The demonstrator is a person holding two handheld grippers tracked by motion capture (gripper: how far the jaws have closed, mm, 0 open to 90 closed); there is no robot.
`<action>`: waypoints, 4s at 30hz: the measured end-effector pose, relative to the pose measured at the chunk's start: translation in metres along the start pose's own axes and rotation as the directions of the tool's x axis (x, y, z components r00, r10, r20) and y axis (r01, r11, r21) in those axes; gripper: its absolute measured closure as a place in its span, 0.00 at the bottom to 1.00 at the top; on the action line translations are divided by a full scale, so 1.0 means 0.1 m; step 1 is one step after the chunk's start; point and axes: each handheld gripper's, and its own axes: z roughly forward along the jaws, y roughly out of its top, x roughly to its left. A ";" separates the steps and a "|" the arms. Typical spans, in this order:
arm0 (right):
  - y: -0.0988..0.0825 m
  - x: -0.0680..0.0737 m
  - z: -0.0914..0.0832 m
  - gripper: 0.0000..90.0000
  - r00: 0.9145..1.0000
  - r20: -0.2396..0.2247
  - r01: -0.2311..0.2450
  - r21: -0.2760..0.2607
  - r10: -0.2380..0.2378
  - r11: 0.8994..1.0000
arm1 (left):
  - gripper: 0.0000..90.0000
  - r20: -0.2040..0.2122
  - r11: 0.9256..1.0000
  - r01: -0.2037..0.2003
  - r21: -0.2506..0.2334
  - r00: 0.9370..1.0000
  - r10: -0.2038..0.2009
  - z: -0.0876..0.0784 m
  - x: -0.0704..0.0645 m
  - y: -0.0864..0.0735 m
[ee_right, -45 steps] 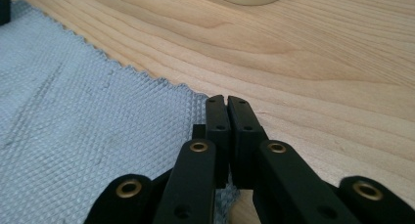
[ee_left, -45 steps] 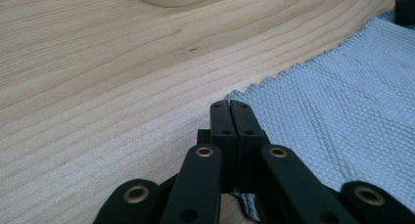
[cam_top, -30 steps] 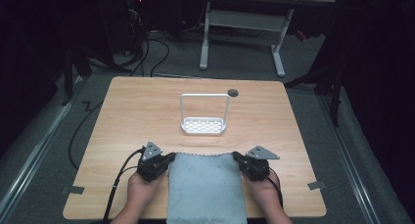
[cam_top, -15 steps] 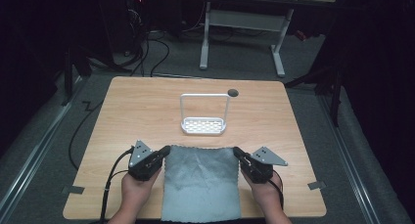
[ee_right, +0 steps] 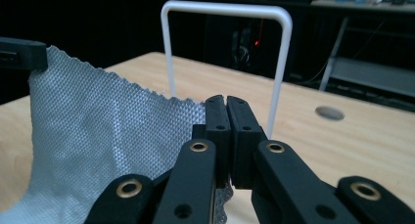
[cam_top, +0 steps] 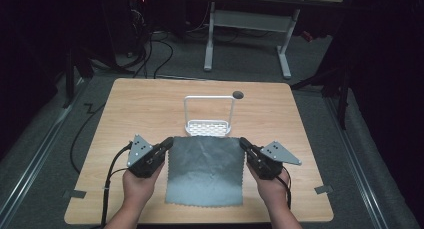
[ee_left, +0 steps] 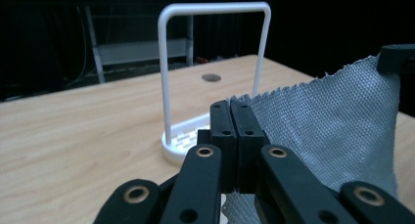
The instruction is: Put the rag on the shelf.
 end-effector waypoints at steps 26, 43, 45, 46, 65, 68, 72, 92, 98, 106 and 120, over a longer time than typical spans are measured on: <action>0.69 -0.20 -0.05 0.99 0.999 0.041 0.029 -0.161 -0.023 0.986 | 1.00 -0.032 0.989 -0.068 -0.134 0.997 0.064 0.09 0.10 0.69; 0.87 -0.47 0.47 0.99 0.998 0.063 0.003 -0.129 0.005 0.992 | 1.00 -0.104 0.990 -0.123 -0.075 0.988 0.115 0.68 0.50 0.90; 0.91 -0.52 0.56 0.99 0.998 0.065 -0.007 -0.122 0.015 0.992 | 1.00 -0.113 0.991 -0.116 -0.071 0.988 0.108 0.76 0.55 0.93; 0.92 -0.54 0.61 0.99 0.998 0.068 -0.008 -0.122 0.016 0.992 | 1.00 -0.119 0.991 -0.115 -0.070 0.987 0.106 0.80 0.58 0.94; 0.91 -0.89 1.31 1.00 0.993 0.107 -0.048 0.041 0.044 0.998 | 1.00 -0.113 0.985 -0.021 0.170 0.993 0.040 1.41 0.94 0.79; 0.77 -0.93 1.38 1.00 0.993 0.100 -0.063 0.081 0.055 0.995 | 1.00 -0.091 0.981 0.004 0.192 0.996 0.013 1.43 0.96 0.65; 0.58 -0.96 1.41 1.00 0.992 0.086 -0.100 0.117 0.090 0.988 | 1.00 -0.057 0.976 0.020 0.216 0.998 -0.008 1.45 0.96 0.49; 0.09 -0.92 1.36 0.99 0.990 0.073 -0.129 0.169 0.118 0.977 | 1.00 0.015 0.957 0.076 0.279 0.996 -0.084 1.52 0.87 0.01; 0.03 -0.92 1.36 0.98 0.991 0.073 -0.127 0.178 0.116 0.976 | 0.99 0.007 0.957 0.085 0.277 0.996 -0.090 1.52 0.87 -0.03; 0.04 -0.95 1.34 0.90 0.990 0.077 -0.132 0.171 0.120 0.976 | 0.83 -0.028 0.961 0.109 0.253 0.994 -0.106 1.44 0.92 0.02; 0.20 -1.06 1.18 0.66 0.986 0.127 -0.127 0.165 0.106 0.978 | 0.65 -0.127 0.972 0.127 0.196 0.987 -0.103 1.09 1.14 0.20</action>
